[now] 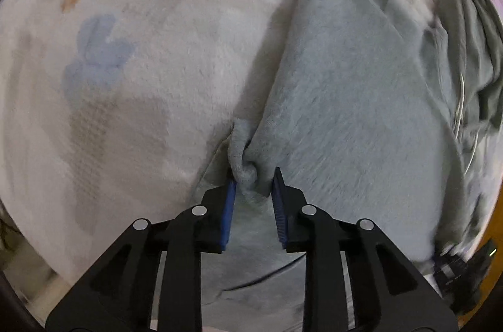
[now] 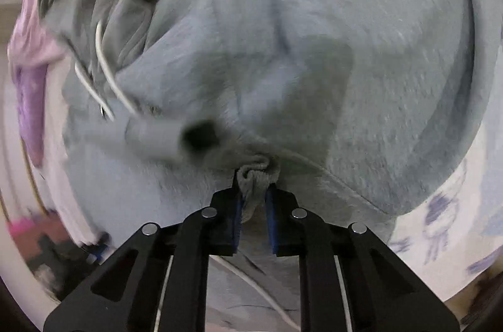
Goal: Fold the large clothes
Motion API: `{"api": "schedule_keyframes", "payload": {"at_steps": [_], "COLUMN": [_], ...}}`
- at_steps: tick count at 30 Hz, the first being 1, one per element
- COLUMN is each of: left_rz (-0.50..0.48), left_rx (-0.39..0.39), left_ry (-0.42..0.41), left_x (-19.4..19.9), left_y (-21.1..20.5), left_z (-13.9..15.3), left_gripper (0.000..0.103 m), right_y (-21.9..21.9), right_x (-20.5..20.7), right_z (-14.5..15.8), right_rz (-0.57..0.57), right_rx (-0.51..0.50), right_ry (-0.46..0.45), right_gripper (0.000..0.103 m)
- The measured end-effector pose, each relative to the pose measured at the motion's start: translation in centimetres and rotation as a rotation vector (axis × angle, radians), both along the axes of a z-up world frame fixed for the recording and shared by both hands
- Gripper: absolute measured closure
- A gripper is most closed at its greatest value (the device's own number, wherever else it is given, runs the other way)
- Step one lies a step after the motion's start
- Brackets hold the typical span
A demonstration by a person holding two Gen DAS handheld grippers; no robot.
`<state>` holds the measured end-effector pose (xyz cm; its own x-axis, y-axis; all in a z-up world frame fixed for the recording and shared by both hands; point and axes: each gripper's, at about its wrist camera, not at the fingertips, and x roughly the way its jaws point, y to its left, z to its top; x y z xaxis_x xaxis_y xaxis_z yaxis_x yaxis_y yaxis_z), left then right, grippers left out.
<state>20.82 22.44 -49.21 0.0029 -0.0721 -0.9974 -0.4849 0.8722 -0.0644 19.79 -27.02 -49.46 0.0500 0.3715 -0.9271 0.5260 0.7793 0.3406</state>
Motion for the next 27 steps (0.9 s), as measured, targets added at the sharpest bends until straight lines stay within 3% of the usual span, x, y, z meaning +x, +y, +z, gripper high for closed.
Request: {"api": "schedule_keyframes", "payload": {"at_steps": [2,5,8,11,13,15,18,19,23,25,27], "left_rz": [-0.068,-0.102,-0.168,-0.233,-0.275,-0.292,-0.285,-0.285,-0.330,-0.349,-0.357], "left_rx": [0.098,0.177,0.260,0.237,0.255,0.197,0.128,0.141,0.159,0.172,0.176], "left_ry": [0.022,0.037,-0.034,-0.164,-0.175,-0.225,-0.130,-0.152,-0.140,-0.124,-0.089], "left_x": [-0.1,-0.4,0.7,3.6,5.8,8.7,12.0,12.3,10.3,7.7,4.4], "left_y": [-0.9,-1.4,-2.5,-3.8,-3.8,-3.8,-3.1,-3.1,-3.4,-3.3,-3.1], "left_z": [1.6,4.0,6.9,7.6,6.5,3.9,-2.8,-2.9,-0.5,0.9,1.7], "left_gripper": [0.075,0.074,0.074,0.074,0.075,0.075,0.077,0.077,0.077,0.077,0.077], "right_y": [0.2,0.8,1.7,3.2,4.0,4.4,3.5,3.3,3.8,4.8,5.9], "right_x": [-0.3,-0.9,-1.1,0.5,2.3,4.6,6.8,7.0,5.7,4.0,1.9], "right_z": [2.1,4.7,7.2,7.4,6.2,3.7,-0.2,-0.3,1.8,3.2,3.2], "right_rz": [0.049,0.112,0.173,0.239,0.253,0.269,0.232,0.216,0.208,0.241,0.288], "right_rx": [-0.077,-0.140,-0.178,-0.141,-0.146,-0.169,-0.191,-0.189,-0.197,-0.181,-0.204], "right_ry": [-0.019,-0.064,-0.148,-0.233,-0.246,-0.215,-0.174,-0.182,-0.158,-0.154,-0.088], "right_gripper": [0.076,0.076,0.076,0.078,0.079,0.079,0.081,0.081,0.081,0.081,0.081]}}
